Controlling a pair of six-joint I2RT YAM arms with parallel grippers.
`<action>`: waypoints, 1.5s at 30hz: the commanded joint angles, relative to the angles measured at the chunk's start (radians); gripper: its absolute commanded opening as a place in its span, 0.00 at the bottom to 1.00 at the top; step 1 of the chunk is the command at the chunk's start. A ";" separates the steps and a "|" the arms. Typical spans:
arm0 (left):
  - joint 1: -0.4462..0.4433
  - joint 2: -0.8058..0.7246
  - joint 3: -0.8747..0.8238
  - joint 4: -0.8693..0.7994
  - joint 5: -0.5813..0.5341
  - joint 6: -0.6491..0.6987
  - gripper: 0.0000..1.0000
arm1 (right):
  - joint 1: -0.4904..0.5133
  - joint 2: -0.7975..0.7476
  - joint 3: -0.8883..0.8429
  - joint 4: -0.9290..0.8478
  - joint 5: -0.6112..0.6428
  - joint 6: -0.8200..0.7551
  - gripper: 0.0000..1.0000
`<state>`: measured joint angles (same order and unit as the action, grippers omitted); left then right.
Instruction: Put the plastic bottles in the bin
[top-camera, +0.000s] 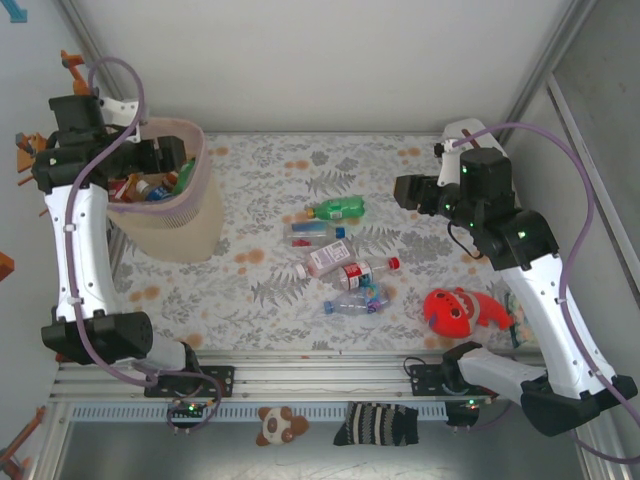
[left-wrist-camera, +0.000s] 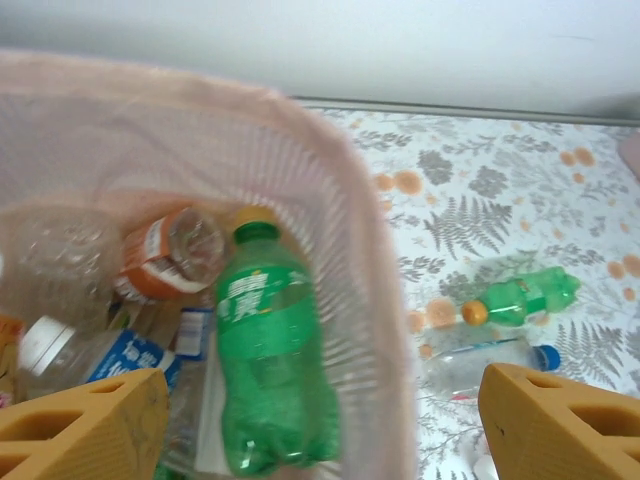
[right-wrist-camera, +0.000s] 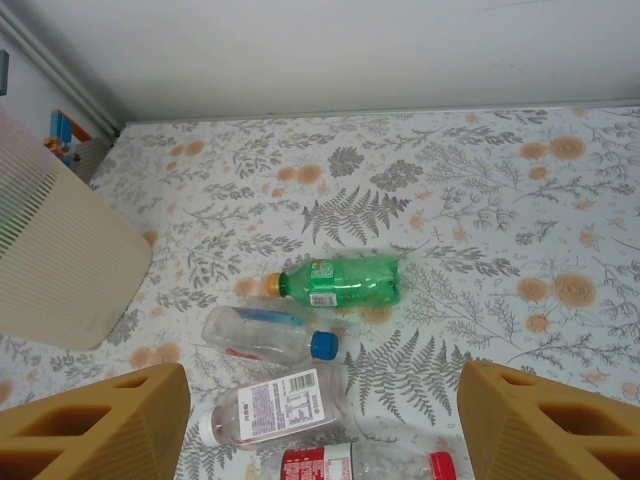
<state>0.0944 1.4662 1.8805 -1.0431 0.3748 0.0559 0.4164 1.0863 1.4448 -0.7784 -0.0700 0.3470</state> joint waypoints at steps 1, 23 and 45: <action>-0.070 -0.013 0.049 -0.032 0.009 0.024 0.80 | -0.001 -0.011 0.013 0.005 -0.004 -0.002 0.70; -0.615 0.242 0.021 -0.080 -0.128 0.545 0.75 | 0.000 -0.048 -0.005 -0.009 0.018 0.001 0.70; -0.652 0.555 -0.195 0.144 -0.034 0.867 0.79 | -0.001 -0.067 -0.012 -0.034 0.056 -0.013 0.70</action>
<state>-0.5560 1.9919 1.6863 -0.9352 0.2882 0.8780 0.4164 1.0393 1.4395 -0.7940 -0.0425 0.3466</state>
